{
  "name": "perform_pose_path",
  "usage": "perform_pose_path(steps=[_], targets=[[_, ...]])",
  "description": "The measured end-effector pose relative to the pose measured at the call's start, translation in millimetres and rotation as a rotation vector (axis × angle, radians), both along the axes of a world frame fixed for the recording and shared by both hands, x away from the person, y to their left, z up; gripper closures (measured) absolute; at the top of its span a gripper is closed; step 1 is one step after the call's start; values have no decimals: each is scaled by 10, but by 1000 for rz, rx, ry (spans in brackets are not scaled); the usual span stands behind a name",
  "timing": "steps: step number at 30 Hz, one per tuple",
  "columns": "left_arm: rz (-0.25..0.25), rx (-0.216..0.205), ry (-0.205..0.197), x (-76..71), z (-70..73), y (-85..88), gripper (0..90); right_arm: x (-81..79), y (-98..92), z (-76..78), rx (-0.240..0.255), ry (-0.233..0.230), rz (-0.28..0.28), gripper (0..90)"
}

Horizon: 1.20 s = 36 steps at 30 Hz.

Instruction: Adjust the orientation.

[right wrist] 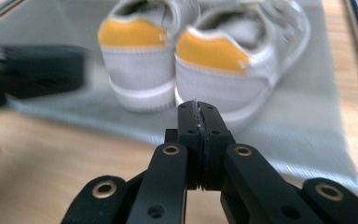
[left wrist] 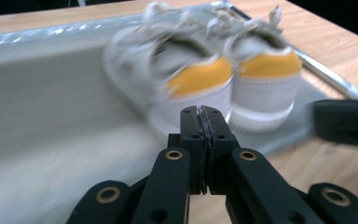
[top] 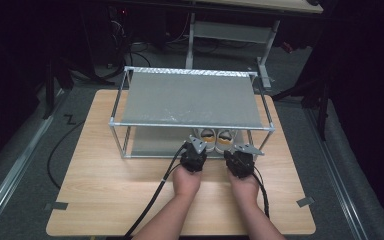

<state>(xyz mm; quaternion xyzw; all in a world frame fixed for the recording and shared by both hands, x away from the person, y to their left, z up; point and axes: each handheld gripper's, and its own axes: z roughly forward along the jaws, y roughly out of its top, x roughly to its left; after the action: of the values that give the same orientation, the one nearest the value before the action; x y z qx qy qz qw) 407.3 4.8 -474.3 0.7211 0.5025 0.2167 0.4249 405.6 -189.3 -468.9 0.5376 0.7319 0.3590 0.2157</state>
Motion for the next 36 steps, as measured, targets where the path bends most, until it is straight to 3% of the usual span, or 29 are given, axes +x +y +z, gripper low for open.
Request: perform_pose_path(steps=[4,6,7,11,15,19,20,22,24,26,29,33,36], targets=[[-10,19,27,-227,-43,355,843,-195,-181,17,-60,-3,10,884],[-7,17,32,-349,-45,531,828,-258,-262,28,-69,5,11,878],[-12,11,52,-419,-37,666,812,-293,-302,34,-76,7,11,874],[-39,53,68,-633,40,1119,717,-432,-449,46,-88,25,17,849],[-52,48,145,-833,116,1688,562,-565,-586,74,-69,35,16,796],[-17,33,109,-1071,151,2051,489,-691,-686,84,-50,42,-10,697],[-17,33,115,-1083,147,2092,487,-727,-700,79,-41,30,-8,642],[-24,16,167,-1026,149,2182,449,-768,-705,88,-58,11,3,611],[-5,39,141,-999,125,2221,427,-837,-712,106,-89,-10,3,562],[2,60,151,-969,65,2220,415,-903,-741,103,-89,-17,2,509],[-3,51,163,-917,6,2203,381,-944,-784,112,-95,-14,-7,473],[-5,39,121,-925,57,2167,375,-911,-841,116,-73,-14,-24,433],[-20,59,107,-955,70,2125,371,-897,-851,90,-68,-2,-17,426]])
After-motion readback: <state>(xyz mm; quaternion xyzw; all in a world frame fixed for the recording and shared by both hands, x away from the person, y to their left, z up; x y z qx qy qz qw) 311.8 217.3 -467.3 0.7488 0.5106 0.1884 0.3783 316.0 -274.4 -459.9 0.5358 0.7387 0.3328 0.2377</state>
